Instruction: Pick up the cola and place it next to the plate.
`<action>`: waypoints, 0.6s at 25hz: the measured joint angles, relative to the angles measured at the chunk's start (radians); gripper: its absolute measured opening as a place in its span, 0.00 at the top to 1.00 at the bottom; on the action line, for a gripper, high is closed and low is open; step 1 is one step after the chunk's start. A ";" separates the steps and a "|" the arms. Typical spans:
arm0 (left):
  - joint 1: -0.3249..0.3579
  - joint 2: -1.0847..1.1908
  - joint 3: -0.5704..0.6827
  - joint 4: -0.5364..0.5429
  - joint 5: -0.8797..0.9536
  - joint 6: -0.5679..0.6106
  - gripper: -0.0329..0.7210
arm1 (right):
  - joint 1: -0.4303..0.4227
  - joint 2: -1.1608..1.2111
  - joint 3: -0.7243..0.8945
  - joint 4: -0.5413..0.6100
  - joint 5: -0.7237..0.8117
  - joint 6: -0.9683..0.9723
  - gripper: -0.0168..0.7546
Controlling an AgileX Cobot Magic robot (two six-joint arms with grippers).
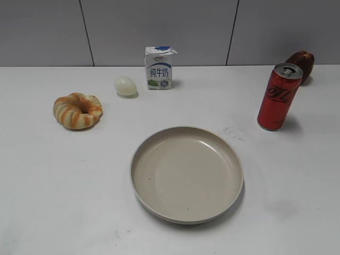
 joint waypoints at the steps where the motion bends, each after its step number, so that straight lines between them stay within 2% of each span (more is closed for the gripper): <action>1: 0.000 0.000 0.000 0.000 0.000 0.000 0.64 | 0.000 0.000 0.000 0.000 0.000 0.000 0.24; 10: 0.000 0.000 0.000 0.001 0.000 0.000 0.64 | 0.000 0.005 0.000 0.000 -0.002 0.000 0.23; 15: 0.000 0.000 0.000 0.001 0.000 0.000 0.64 | 0.000 0.130 -0.018 0.011 -0.034 0.000 0.14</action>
